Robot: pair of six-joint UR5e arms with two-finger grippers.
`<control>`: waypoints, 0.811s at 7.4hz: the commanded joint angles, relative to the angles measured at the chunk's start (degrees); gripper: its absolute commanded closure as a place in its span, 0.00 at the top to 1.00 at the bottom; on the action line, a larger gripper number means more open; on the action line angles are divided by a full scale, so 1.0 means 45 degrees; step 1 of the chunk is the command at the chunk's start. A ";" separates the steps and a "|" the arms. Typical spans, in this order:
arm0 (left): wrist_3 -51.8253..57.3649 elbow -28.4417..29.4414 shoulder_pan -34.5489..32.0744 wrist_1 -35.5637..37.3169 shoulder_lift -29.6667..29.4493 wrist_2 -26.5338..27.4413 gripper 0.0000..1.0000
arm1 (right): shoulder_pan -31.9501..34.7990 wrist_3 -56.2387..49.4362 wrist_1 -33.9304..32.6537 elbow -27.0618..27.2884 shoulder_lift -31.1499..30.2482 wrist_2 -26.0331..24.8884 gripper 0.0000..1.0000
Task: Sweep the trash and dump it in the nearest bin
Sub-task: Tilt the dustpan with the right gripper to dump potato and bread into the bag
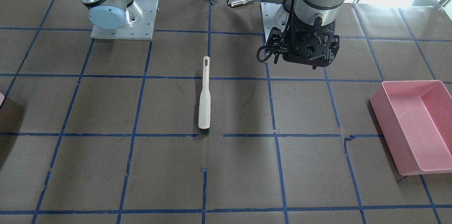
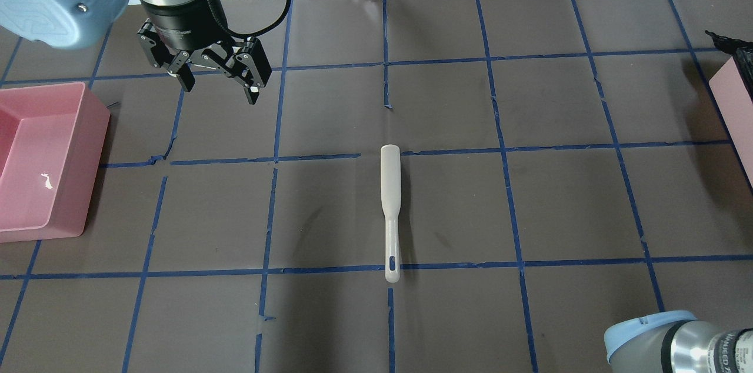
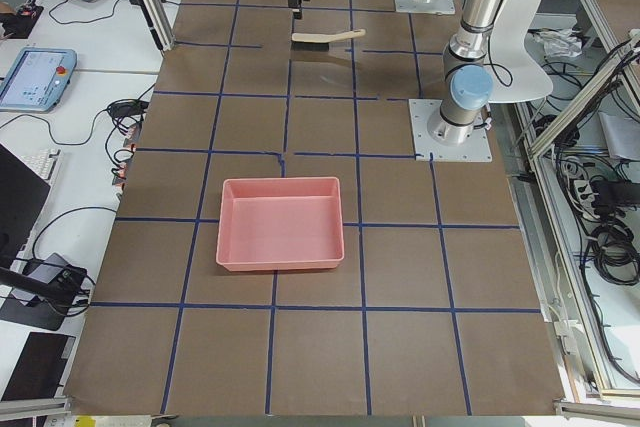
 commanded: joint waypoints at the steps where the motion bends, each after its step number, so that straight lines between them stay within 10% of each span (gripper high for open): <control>1: 0.0016 0.0000 0.0000 0.0000 0.0000 0.0000 1.00 | 0.0580 0.0240 -0.0279 -0.0447 -0.0010 -0.0428 0.00; 6: 0.0016 0.0019 0.0000 0.0000 0.0000 -0.0019 1.00 | 0.1518 0.2033 -0.0221 -0.0527 -0.0475 -0.0667 0.00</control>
